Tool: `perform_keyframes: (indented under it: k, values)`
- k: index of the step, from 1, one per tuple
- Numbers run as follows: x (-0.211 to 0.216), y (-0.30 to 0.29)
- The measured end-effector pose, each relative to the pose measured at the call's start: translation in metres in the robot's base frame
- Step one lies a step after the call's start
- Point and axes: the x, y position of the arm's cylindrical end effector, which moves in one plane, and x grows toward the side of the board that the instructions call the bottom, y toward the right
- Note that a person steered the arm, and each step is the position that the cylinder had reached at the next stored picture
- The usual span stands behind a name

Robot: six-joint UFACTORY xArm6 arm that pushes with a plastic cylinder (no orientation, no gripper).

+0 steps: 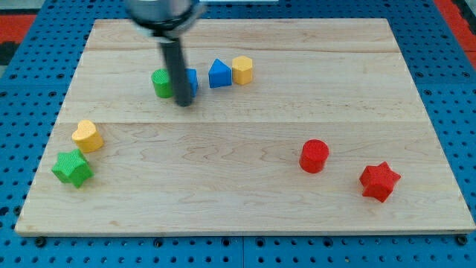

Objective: Slide the green circle to the top left

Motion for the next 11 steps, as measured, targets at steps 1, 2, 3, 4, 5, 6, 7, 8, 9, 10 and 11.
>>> perform_keyframes:
  k: [1, 2, 3, 4, 5, 6, 7, 8, 9, 10, 11]
  values:
    - [-0.033, -0.027]
    - [-0.053, -0.096]
    - [-0.056, -0.096]
    - [-0.041, -0.084]
    - [-0.010, -0.133]
    - [-0.024, -0.167]
    - [-0.063, -0.174]
    - [-0.098, -0.174]
    - [-0.095, -0.168]
    - [-0.092, -0.199]
    - [-0.116, -0.196]
